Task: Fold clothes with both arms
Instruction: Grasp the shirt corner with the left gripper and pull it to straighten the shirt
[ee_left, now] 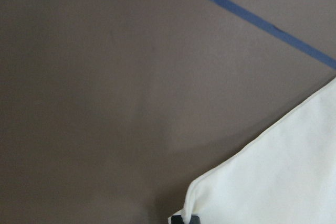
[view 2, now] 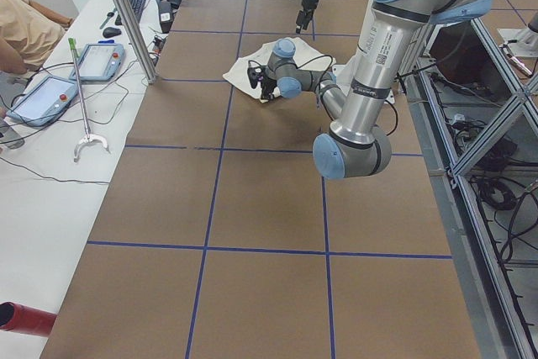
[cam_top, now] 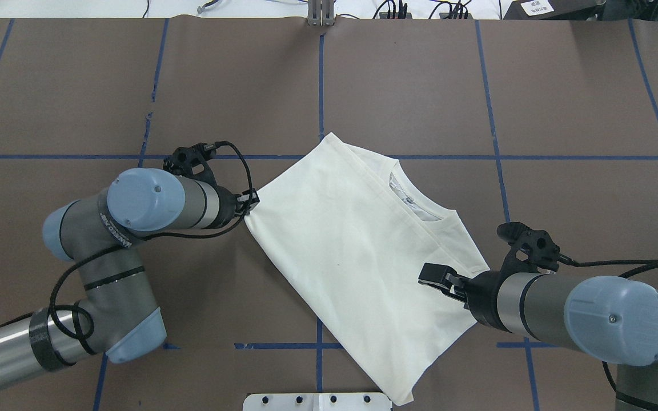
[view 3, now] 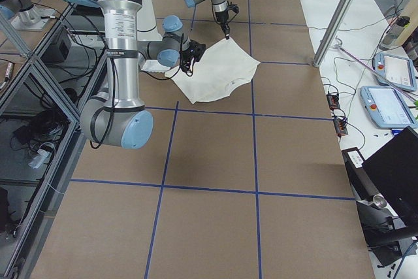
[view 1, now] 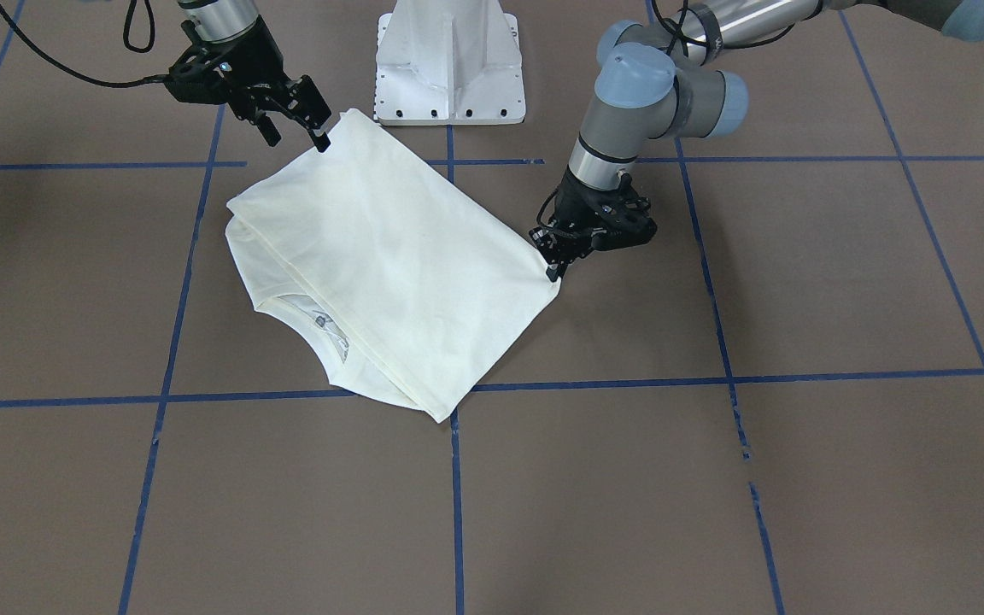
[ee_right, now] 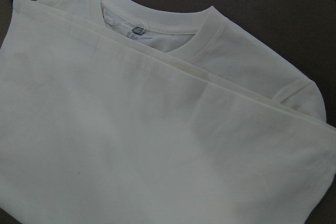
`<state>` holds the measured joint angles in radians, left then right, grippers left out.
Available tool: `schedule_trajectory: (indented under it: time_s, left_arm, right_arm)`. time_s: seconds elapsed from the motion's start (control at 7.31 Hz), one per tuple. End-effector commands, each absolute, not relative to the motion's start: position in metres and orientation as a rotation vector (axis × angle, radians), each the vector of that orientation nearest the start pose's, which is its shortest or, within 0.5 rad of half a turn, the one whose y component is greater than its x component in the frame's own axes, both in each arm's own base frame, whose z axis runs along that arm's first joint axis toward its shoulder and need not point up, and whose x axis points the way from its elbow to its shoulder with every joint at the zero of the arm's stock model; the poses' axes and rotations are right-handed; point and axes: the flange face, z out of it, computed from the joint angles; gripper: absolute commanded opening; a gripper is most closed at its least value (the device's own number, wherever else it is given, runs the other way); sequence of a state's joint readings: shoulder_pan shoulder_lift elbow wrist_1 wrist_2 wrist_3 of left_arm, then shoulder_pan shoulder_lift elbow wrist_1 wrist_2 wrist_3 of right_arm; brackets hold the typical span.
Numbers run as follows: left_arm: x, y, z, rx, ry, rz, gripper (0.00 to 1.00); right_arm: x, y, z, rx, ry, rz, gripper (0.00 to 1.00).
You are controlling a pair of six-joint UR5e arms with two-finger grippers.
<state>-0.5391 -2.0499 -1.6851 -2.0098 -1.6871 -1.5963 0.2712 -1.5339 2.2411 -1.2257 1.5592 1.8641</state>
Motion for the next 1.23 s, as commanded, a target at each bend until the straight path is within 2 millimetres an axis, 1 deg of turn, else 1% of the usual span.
schedule_trajectory:
  time_s: [0.0,0.14,0.27,0.41,0.55,0.68,0.82,0.96,1.09]
  left_arm:
    - [0.496,-0.54,0.266,0.275,1.054,-0.491,0.0]
    - [0.502,-0.586,0.264,0.315,1.086,-0.521,0.0]
    - [0.506,-0.629,0.252,0.344,1.067,-0.53,0.0]
    - [0.513,-0.665,0.239,0.361,1.053,-0.544,0.0]
    - [0.516,-0.671,0.242,0.37,1.066,-0.54,0.0]
    - [0.513,-0.669,0.227,0.376,1.095,-0.534,0.58]
    - [0.497,-0.648,0.193,0.349,1.179,-0.499,0.6]
    - [0.471,-0.614,0.211,0.287,1.216,-0.461,0.6]
    - [0.447,-0.59,0.215,0.299,1.25,-0.448,0.6]
  right_arm:
    - [-0.398,-0.25,0.292,0.001,-1.074,0.52,1.0]
    - [-0.399,-0.252,0.289,0.019,-1.084,0.53,1.0]
    - [-0.402,-0.252,0.283,0.022,-1.098,0.529,1.0]
    - [-0.412,-0.254,0.276,0.02,-1.112,0.527,1.0]
    - [-0.437,-0.261,0.272,0.02,-1.113,0.529,1.0]
    - [-0.453,-0.266,0.268,0.02,-1.115,0.529,1.0]
    - [-0.457,-0.267,0.272,0.016,-1.102,0.537,1.0]
    - [-0.474,-0.271,0.294,-0.002,-1.051,0.577,1.0]
    - [-0.504,-0.279,0.291,-0.02,-1.039,0.617,1.0]
